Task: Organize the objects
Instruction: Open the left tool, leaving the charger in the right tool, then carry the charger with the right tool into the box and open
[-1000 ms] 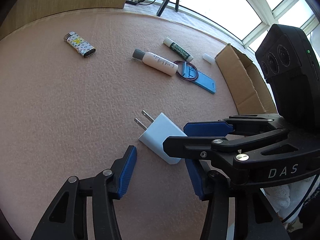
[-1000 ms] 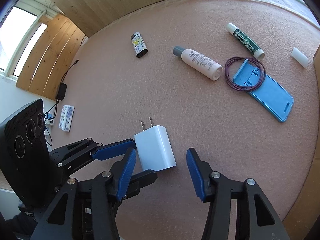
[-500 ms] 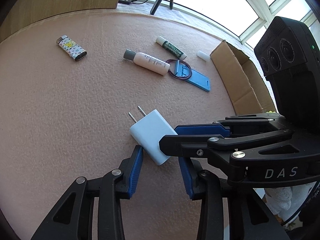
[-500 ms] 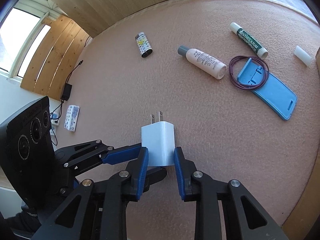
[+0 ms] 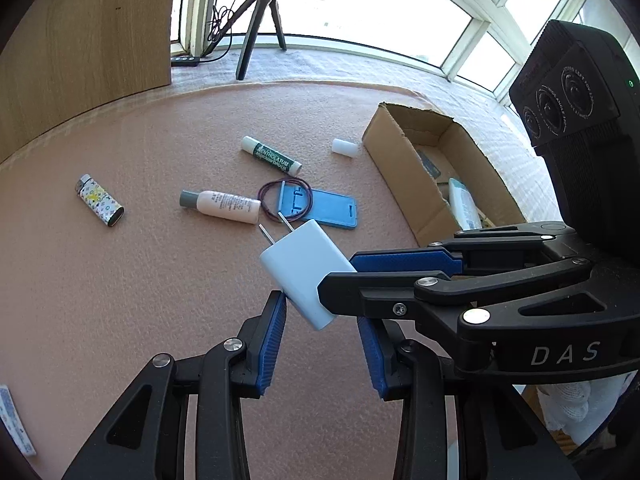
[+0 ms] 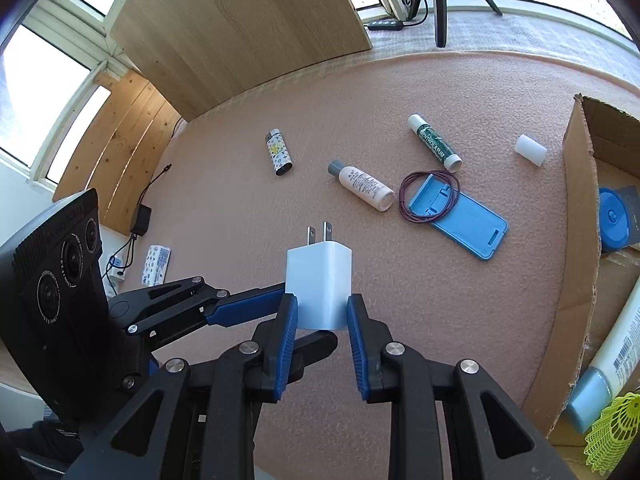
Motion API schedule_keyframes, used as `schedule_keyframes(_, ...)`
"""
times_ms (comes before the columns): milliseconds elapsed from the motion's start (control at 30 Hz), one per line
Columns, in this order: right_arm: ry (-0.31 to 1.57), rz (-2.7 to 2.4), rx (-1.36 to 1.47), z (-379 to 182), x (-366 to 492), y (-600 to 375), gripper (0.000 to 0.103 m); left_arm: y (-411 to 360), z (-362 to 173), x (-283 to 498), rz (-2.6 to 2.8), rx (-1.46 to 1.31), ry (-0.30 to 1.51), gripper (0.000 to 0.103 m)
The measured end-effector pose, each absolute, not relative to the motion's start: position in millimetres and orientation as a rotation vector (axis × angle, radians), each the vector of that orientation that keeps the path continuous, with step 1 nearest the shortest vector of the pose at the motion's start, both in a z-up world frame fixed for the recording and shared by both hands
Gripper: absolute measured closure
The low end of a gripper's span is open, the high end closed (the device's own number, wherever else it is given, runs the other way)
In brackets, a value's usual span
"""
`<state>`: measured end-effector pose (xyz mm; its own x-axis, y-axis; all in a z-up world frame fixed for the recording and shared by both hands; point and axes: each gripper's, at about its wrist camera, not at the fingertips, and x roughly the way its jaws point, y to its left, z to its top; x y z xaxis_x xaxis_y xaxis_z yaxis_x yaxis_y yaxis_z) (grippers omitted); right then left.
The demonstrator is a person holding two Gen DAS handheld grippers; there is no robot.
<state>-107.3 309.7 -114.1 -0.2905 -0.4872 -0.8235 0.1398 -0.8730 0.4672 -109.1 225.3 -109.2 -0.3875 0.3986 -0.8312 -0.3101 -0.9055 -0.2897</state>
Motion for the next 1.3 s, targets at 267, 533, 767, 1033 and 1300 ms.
schedule_keyframes(267,-0.495,-2.349,1.517,-87,-102,362,0.08,286,-84,-133,2.25,-1.322,-0.016,0.063)
schedule_keyframes(533,-0.554,-2.468,1.516,-80,-90,424,0.08,356,-84,-150,2.164,-1.283,0.059,0.063)
schedule_keyframes(767,-0.605,-2.517,1.536,-86,-85,462,0.08,398,-93,-162,2.119,-1.285,0.092,0.063)
schedule_keyframes(1033,-0.643,-2.511,1.568,-102,-85,483,0.08,417,-110,-171,2.09,-1.319,0.119,0.063)
schedule_keyframes(1300,-0.649,-2.499,1.582,-110,-85,487,0.08,419,-117,-174,2.083,-1.337,0.131,0.063)
